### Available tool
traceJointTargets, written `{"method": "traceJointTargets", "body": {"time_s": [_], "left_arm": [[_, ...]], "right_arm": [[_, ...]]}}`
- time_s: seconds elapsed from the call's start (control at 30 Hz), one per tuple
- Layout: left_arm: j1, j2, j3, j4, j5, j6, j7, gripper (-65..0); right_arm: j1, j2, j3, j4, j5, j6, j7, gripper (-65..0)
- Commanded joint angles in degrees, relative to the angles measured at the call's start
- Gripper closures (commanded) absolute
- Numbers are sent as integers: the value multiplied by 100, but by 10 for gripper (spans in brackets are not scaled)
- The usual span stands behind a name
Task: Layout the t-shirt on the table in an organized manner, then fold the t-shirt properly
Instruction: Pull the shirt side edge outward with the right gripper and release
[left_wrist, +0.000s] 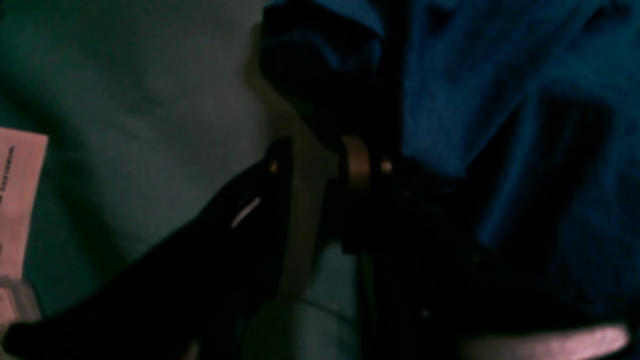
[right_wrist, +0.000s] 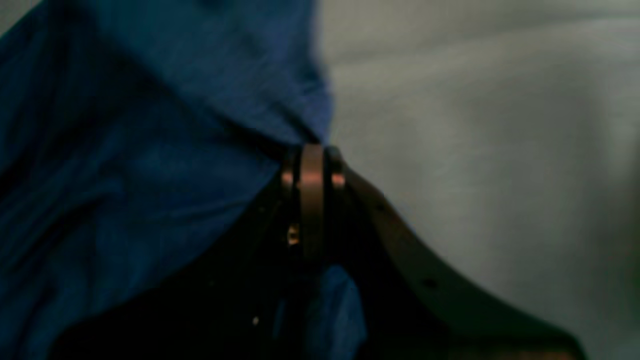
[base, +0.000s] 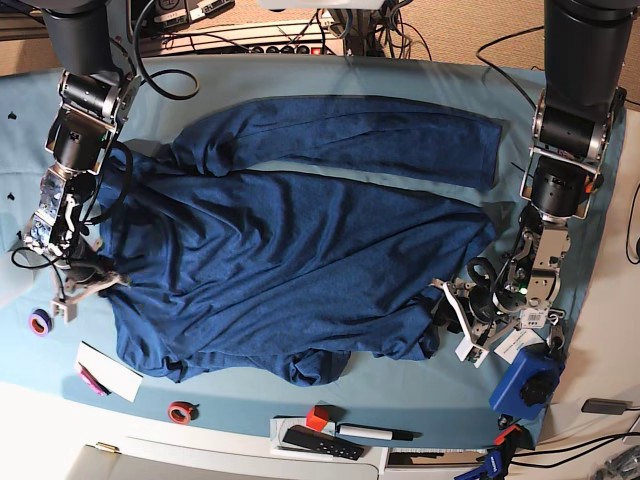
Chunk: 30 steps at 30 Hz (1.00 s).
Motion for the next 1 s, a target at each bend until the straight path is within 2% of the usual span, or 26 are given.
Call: {"method": "traceJointTargets", "body": {"time_s": [0.0,0.17,0.23,0.33,0.37,0.47,0.5,0.53,0.67,0.83,0.97], "left_arm": [[-190,-46,-35,90,-61,-22,-142,-172],[-190,-46,-35,90,-63,-22,-142,-173],[-190,-46,-35,90,-63,-22,-142,-172],[-190,-46,-33,90,-61,-22,-142,-173],[-192,-48,-33,90,-59,-22,-142,-173],[-192,-48,-33,90,-59,-22,-142,-231],[-192,-48,-35,90,-59,-20,-142,-258],[-190,-46,-35,90,-61,-20,-142,-275],[-192,-48,-35,90,-61,46,-149,-279],[-192,-74,-127,190,-59,463,-142,-279],[-192,-79,-527,404,-83,431,-48,-279]], "right_arm": [[203,118,22,103,-103,-127,278,0],[369,120,15,103,-892,-608,669,0],[422,122,15,103,-905,-730,815,0],[466,120,15,103,-905,-713,944,0],[466,120,15,103,-903,-708,955,-23],[463,120,15,103,-905,-697,907,-231],[463,120,15,103,-903,-697,896,-286],[463,120,15,103,-905,-699,885,-312],[461,225,15,103,-905,-704,874,-313],[459,448,20,103,-883,-695,579,-313],[457,538,20,105,-748,-621,219,-313]]}}
